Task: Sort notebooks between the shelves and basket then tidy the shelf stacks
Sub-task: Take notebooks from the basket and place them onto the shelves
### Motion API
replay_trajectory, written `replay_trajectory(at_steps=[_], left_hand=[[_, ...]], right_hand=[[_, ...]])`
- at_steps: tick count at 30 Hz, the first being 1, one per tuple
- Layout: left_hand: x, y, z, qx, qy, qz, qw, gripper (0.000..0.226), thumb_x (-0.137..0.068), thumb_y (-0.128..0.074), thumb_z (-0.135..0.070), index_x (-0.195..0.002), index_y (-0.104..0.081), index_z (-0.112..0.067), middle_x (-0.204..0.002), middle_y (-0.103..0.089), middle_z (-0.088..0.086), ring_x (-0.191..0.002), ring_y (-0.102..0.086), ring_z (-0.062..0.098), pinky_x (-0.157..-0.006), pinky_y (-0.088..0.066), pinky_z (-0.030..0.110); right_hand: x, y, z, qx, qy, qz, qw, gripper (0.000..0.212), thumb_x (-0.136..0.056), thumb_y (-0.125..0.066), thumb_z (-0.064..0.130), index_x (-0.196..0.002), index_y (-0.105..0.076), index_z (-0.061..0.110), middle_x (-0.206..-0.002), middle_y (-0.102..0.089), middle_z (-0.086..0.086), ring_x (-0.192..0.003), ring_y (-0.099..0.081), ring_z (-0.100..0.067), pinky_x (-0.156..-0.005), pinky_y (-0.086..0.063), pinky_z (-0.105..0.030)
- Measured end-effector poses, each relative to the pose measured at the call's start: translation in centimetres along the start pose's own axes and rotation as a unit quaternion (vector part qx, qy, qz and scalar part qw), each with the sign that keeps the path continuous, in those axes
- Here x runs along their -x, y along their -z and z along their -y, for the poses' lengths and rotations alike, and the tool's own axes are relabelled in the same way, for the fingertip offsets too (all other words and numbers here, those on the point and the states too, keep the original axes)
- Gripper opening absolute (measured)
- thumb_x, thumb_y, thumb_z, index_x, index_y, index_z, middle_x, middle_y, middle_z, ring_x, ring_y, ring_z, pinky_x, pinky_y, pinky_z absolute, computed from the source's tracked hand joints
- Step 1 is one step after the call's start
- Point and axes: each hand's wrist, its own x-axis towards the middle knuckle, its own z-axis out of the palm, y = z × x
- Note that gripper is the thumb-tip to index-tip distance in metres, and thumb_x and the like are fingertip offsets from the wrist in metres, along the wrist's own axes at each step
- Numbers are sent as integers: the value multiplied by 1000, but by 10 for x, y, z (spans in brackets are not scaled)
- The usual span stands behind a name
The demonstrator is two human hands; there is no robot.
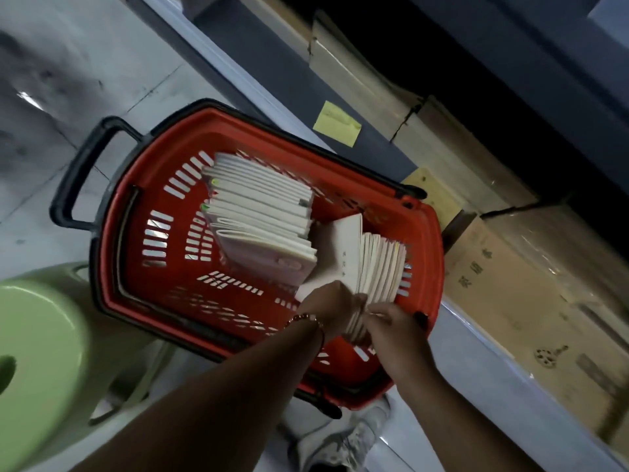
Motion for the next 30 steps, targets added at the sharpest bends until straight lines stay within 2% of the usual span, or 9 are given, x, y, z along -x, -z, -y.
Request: replay_trajectory(at_steps=[5, 9, 12, 14, 18, 20, 25, 28, 30], left_hand=[[1, 0, 25, 92, -22, -17, 995, 41, -99, -44, -42, -94, -65, -7, -100, -70, 20, -97, -65, 38, -80, -51, 35], [22, 15, 38, 22, -34, -97, 994, 34, -104, -40, -28, -86, -62, -10, -91, -69, 13, -87, -66, 29, -65, -36, 29], [54, 19, 28, -33, -124, -141, 982, 29, -104, -37, -33, -93, -60, -18, -86, -66, 0, -75, -61, 15, -62, -37, 30], [79, 15, 19, -70, -196, -157, 965, 24, -102, -39, -33, -98, -58, -20, -90, -66, -1, -77, -62, 17, -65, -44, 32], [121, 10, 5, -71, -307, -148, 937, 27, -99, -37, -34, -105, -61, -21, -96, -67, -1, -82, -62, 18, -71, -52, 38], [136, 15, -1, -34, -338, -118, 933, 32, -99, -37, -33, -119, -61, -27, -109, -64, -4, -94, -60, 14, -80, -50, 32], [141, 54, -4, 47, -278, -176, 943, 50, -97, -49, -45, -143, -45, -25, -131, -52, -7, -116, -51, 9, -102, -44, 31], [139, 91, -6, 96, -216, -104, 966, 74, -90, -59, -61, -152, -31, -31, -147, -36, -17, -132, -33, -3, -113, -28, 23], [139, 117, -12, 160, -188, -29, 969, 81, -82, -67, -65, -150, -29, -41, -149, -40, -18, -135, -38, -1, -114, -32, 28]], right_hand=[[-1, -2, 4, -20, -20, 12, 1000, 15, -93, -54, 36, -105, -62, 37, -108, -64, 7, -107, -59, -22, -97, -48, -49], [3, -3, 15, -98, -23, 12, 995, 14, -90, -60, 38, -103, -64, 35, -110, -66, 3, -107, -61, -23, -96, -51, -48], [5, -6, 26, -159, -41, 52, 985, 51, -76, -64, 64, -118, -62, 36, -119, -66, 6, -111, -61, -20, -100, -49, -48], [8, -6, 32, -208, -50, 73, 974, 71, -64, -68, 70, -127, -59, 39, -124, -66, 10, -114, -62, -19, -102, -48, -47], [19, 10, 33, -132, -30, -15, 991, 45, -93, -58, 22, -137, -53, 26, -132, -61, 1, -117, -58, -26, -99, -50, -45], [27, 28, 29, -155, -23, -21, 987, 35, -95, -57, 13, -128, -57, 26, -127, -64, 1, -110, -61, -24, -94, -53, -45], [62, 84, 32, -266, 18, 56, 962, 39, -94, -59, 3, -123, -63, 28, -109, -74, 11, -104, -69, -14, -92, -51, -37], [87, 118, 43, -327, 10, 130, 936, 44, -86, -60, 5, -126, -63, 22, -116, -73, -5, -108, -68, -27, -88, -52, -43], [99, 137, 52, -315, -6, 167, 934, 44, -75, -65, 10, -118, -68, 18, -109, -75, -11, -96, -72, -31, -81, -53, -43]])
